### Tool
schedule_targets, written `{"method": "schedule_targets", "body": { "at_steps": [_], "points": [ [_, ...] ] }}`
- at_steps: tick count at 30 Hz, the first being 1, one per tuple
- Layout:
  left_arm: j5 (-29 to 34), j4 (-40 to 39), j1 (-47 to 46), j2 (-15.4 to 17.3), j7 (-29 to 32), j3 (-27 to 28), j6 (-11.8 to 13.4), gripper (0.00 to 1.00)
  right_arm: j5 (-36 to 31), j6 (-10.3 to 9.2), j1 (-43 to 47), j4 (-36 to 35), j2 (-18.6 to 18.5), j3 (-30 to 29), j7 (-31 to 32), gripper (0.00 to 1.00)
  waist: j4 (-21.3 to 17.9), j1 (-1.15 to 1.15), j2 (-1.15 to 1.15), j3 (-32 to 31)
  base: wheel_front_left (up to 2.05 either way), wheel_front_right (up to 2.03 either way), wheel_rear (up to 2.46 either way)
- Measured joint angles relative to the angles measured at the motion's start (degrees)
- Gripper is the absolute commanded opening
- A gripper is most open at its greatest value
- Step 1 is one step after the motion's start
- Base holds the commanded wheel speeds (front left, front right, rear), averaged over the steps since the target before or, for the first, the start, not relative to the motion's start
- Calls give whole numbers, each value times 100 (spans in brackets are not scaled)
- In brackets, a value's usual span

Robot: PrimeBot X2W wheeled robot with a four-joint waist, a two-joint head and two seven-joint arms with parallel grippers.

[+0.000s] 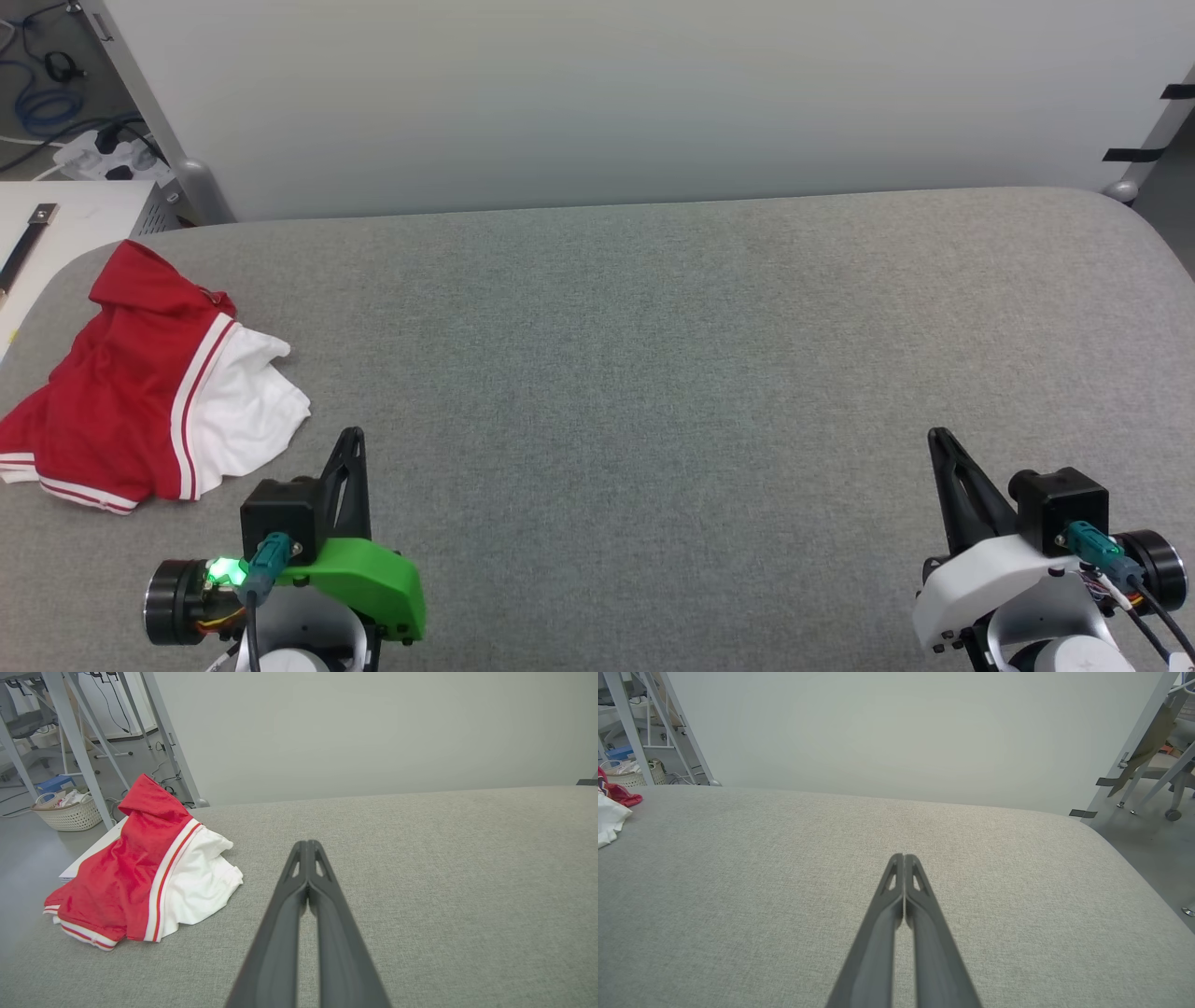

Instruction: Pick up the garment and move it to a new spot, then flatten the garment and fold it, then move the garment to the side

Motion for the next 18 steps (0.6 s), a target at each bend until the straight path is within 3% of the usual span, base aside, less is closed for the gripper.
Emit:
{"method": "schedule_targets", "body": {
  "at_steps": [18],
  "points": [
    [0, 0, 0, 0, 0, 0, 0, 0, 0, 0, 0, 0, 0, -1, 0, 0, 0, 0, 0, 0, 0, 0, 0]
  ]
}}
